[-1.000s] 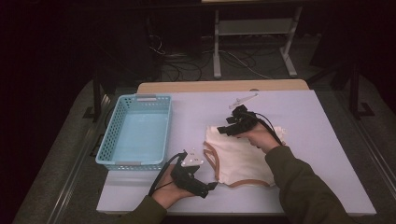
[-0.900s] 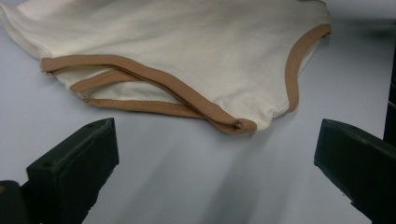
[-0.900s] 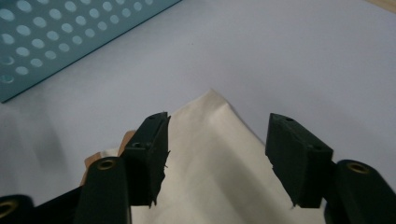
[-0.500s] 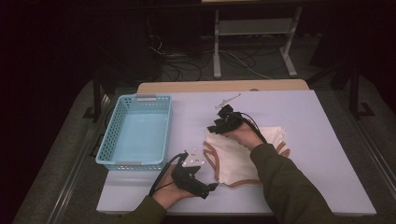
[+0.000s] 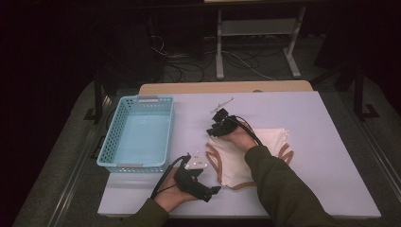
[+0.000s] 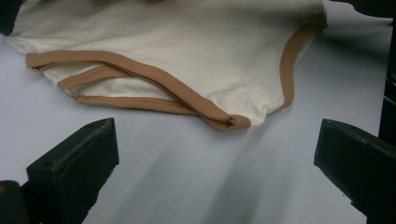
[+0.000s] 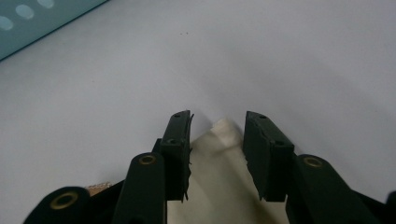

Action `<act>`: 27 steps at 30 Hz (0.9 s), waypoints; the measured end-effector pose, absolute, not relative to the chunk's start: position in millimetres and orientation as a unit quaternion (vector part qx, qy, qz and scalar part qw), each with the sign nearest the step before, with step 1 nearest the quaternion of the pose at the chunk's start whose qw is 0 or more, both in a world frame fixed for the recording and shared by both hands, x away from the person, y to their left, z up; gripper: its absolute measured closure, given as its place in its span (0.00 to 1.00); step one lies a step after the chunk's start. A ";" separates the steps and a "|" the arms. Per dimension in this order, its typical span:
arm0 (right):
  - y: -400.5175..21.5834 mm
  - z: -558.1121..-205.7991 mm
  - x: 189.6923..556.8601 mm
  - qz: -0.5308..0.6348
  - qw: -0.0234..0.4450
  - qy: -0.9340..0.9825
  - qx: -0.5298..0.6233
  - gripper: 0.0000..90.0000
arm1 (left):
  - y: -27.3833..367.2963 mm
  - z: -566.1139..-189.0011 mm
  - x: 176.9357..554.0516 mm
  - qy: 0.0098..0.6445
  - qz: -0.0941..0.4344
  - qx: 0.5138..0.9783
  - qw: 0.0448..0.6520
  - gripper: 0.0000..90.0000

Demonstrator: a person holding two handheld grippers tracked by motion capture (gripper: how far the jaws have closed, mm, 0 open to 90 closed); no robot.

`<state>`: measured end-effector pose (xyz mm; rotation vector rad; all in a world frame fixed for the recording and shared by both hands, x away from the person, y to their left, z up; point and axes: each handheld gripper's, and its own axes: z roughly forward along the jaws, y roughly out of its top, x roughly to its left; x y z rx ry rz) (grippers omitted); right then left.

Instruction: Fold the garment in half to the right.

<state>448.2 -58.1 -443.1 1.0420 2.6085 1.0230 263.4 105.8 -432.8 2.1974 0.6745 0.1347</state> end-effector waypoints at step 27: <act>-56.3 -442.5 449.3 0.335 0.072 0.880 0.328 0.97 | 72.7 -430.1 275.6 0.192 0.002 0.885 0.425 0.29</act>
